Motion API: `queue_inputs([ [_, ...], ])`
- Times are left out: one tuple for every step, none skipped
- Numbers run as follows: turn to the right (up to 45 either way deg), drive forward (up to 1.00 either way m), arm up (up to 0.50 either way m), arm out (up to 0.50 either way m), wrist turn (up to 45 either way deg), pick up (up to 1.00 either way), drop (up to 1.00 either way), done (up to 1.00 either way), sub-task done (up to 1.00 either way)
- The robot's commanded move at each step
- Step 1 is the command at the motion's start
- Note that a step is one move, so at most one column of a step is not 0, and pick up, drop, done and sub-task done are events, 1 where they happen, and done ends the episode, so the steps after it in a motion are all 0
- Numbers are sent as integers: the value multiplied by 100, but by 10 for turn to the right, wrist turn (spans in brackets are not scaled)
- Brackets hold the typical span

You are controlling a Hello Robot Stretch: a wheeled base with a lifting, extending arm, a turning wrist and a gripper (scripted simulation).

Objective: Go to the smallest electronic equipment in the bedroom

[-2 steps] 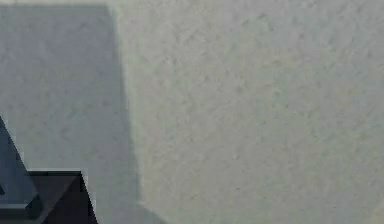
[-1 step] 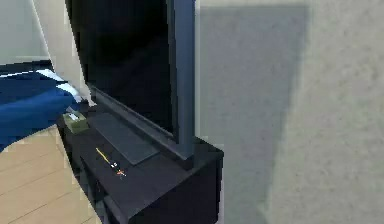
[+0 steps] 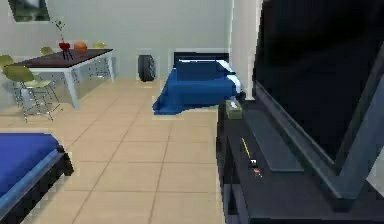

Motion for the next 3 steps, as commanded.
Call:
queue_inputs([
  [-420, 0, 0, 0, 0, 0, 0, 0, 0],
  [0, 60, 0, 0, 0, 0, 0, 0, 0],
  [270, 0, 0, 0, 0, 0, 0, 0, 0],
])
